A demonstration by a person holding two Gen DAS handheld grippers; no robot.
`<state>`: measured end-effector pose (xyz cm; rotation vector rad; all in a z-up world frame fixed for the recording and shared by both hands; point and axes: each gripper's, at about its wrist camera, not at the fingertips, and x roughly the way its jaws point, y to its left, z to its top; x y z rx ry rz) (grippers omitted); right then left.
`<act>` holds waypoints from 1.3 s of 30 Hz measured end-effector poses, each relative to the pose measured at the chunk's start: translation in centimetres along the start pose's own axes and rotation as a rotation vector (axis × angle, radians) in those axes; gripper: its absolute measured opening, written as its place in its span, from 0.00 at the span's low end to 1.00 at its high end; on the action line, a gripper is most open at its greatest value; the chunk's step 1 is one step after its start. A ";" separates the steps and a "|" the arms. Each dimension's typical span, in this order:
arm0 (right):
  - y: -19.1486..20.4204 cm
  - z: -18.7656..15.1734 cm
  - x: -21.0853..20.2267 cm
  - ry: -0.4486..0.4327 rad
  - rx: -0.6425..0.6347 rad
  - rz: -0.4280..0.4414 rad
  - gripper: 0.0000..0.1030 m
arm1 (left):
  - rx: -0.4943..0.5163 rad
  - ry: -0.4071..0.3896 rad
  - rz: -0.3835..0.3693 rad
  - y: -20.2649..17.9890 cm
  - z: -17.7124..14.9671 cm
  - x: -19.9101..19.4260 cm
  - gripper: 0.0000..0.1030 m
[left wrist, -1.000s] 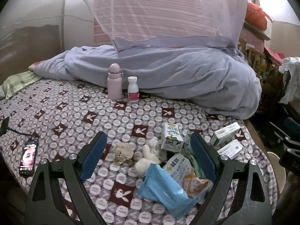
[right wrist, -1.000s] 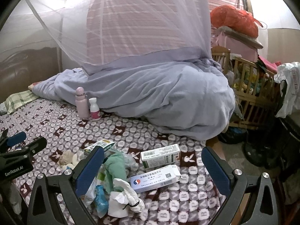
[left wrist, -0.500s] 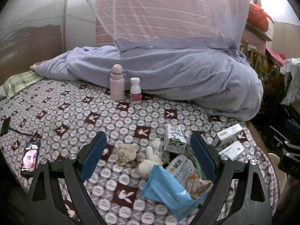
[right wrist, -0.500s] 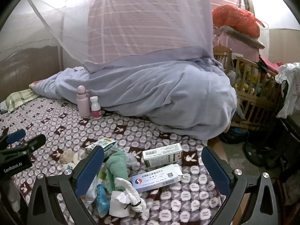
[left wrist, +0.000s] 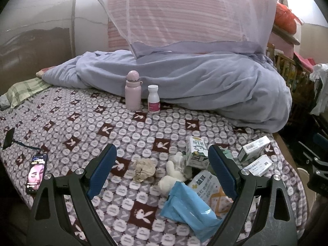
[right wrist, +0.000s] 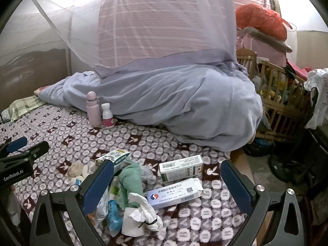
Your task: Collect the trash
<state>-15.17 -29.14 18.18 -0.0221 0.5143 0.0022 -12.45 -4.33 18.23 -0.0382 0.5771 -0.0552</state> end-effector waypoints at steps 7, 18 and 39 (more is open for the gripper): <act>-0.1 -0.2 0.6 0.024 0.001 0.011 1.00 | 0.000 0.009 0.002 0.1 -0.2 0.4 0.88; -0.9 -2.1 2.2 0.115 -0.015 0.027 1.00 | 0.018 0.067 0.004 1.2 -1.3 1.7 0.88; -1.5 -8.3 10.0 0.394 0.116 0.341 0.48 | -0.057 0.338 -0.182 2.9 -5.8 5.0 0.88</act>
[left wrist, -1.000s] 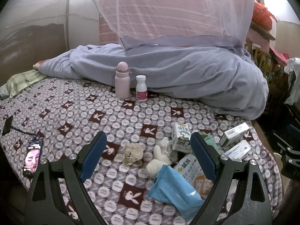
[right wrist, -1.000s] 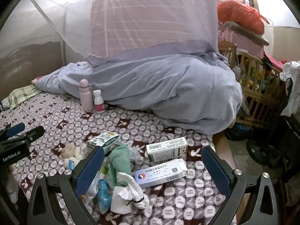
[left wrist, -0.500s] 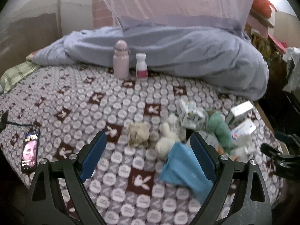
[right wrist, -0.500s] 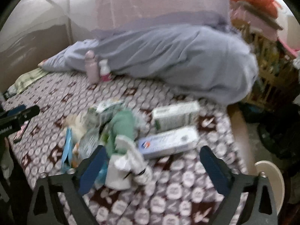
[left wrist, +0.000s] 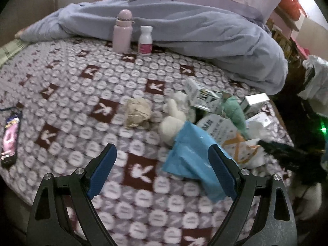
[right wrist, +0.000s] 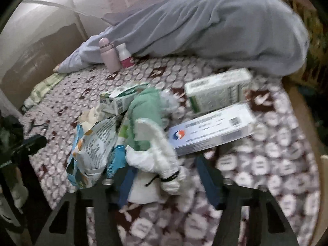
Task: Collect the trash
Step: 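Grasp the blue wrapper with the left gripper while the right gripper grasps white tissue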
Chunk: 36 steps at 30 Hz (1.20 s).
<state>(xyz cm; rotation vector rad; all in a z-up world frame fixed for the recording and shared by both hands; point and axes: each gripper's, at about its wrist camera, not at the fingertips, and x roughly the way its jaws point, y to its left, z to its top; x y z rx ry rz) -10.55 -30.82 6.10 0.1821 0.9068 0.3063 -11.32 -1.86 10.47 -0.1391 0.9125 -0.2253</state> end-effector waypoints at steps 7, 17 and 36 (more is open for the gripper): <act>-0.6 -0.2 0.5 -0.013 0.056 0.077 0.32 | -0.053 0.088 -0.092 -2.2 -0.2 3.7 0.81; -1.6 -0.5 -1.0 -0.040 0.053 0.089 0.26 | -0.056 0.222 -0.143 -4.2 -0.7 7.5 0.68; -3.2 -0.7 -5.2 -0.122 0.084 0.108 0.26 | 0.053 0.135 -0.202 -4.3 -0.6 -0.6 0.45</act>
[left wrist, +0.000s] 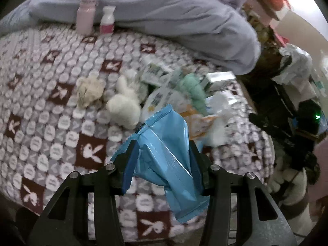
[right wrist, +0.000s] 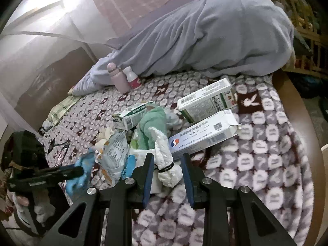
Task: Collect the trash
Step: 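Grasp the blue wrapper with the left gripper while the right gripper grasps white tissue, then carry both items to the cream bin and release them inside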
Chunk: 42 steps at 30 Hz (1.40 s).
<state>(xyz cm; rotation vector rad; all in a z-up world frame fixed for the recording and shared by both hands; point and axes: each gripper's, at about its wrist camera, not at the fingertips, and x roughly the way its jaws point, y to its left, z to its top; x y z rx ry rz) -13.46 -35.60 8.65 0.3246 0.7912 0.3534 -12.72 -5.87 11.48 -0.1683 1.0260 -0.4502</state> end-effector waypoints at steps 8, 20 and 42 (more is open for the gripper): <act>-0.4 -0.2 0.4 0.034 -0.002 -0.033 0.44 | 0.054 -0.045 -0.038 -3.2 0.8 -1.7 0.45; -0.4 -0.9 5.9 0.118 -0.022 0.009 0.22 | 0.080 -0.035 -0.068 -5.9 1.3 -0.9 0.45; -14.6 -1.9 -13.0 -0.116 0.174 -0.321 0.22 | 0.270 0.073 -0.259 -24.7 3.5 9.4 0.45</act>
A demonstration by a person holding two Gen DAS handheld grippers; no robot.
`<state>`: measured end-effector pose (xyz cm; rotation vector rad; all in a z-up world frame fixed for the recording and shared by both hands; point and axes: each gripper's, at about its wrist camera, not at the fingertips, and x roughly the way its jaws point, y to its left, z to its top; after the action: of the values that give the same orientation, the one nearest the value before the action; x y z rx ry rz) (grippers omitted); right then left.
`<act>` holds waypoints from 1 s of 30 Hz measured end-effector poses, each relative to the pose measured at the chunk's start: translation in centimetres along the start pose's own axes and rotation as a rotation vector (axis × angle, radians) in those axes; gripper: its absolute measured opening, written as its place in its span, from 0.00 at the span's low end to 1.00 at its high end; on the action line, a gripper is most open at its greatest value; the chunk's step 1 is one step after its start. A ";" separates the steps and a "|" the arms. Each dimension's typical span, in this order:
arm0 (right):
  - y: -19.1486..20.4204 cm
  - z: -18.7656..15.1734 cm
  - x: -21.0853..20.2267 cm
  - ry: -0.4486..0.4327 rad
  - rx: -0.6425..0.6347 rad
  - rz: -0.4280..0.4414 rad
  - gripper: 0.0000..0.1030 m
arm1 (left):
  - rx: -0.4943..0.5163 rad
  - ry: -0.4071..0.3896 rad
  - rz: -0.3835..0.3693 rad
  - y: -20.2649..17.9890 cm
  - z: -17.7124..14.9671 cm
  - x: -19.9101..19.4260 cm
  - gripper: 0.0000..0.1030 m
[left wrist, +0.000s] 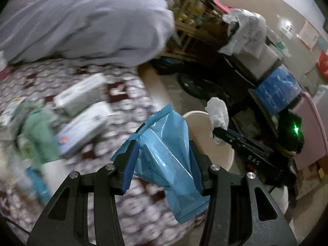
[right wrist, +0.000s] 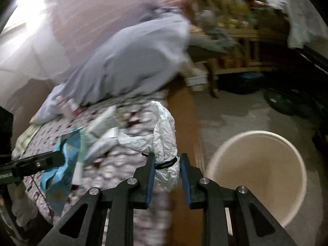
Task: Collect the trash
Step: 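Carry both items to the cream bin and release them inside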
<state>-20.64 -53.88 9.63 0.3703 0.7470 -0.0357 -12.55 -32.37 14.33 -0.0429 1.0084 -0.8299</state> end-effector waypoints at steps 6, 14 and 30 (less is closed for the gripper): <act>-6.2 -0.7 -0.9 0.001 0.095 -0.132 0.22 | 0.026 0.038 -0.071 -4.8 1.5 5.1 0.46; -11.5 -2.1 -1.2 -0.001 0.210 -0.199 0.22 | 0.025 0.035 -0.141 -8.4 2.7 10.3 0.54; -12.6 -2.5 -0.6 -0.002 0.259 -0.214 0.44 | 0.000 0.071 -0.170 -7.9 2.6 11.0 0.65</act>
<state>-24.78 -64.82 4.37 0.5353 0.7800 -0.3363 -12.42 -45.73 10.86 -0.1010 1.0826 -0.9925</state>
